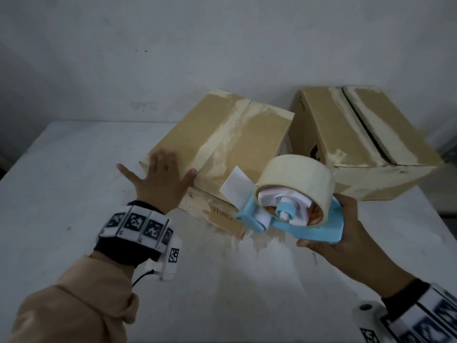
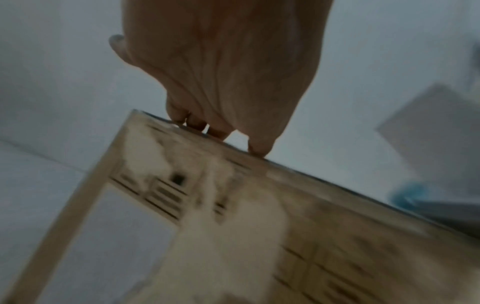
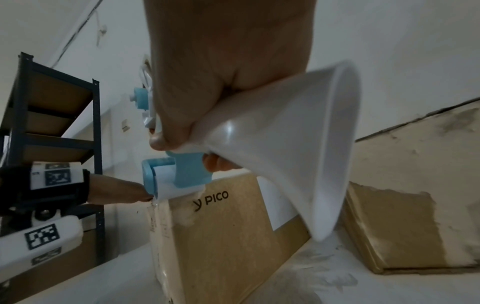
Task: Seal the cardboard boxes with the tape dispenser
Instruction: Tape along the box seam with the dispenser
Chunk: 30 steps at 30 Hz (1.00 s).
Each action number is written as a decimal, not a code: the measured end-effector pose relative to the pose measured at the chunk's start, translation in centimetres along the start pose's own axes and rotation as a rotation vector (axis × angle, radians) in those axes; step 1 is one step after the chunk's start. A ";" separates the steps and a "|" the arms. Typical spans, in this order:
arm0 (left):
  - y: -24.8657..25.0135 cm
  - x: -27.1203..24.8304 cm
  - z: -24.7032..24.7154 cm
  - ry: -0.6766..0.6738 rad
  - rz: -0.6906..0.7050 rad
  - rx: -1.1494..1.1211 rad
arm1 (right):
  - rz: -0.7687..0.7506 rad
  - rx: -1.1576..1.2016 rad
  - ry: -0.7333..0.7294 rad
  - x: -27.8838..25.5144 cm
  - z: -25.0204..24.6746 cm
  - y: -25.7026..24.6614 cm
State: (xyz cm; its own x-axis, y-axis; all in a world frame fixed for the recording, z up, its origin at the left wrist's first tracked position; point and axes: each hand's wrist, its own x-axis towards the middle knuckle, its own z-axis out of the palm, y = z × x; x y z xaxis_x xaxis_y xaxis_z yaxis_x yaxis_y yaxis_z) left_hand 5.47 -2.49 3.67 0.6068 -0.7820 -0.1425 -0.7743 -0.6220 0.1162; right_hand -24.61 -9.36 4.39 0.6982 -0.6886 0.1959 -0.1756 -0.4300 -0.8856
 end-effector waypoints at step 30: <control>4.0 -2.4 2.0 -0.084 0.042 -0.087 | 0.009 0.088 0.103 -1.1 0.4 1.9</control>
State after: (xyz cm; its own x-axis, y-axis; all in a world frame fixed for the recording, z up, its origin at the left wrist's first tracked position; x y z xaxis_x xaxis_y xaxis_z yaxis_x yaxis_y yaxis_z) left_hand 0.55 -3.06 2.52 0.5545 -0.8033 -0.2174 -0.7779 -0.5931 0.2077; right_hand -25.46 -9.16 2.31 0.6212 -0.7504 0.2258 -0.1172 -0.3739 -0.9200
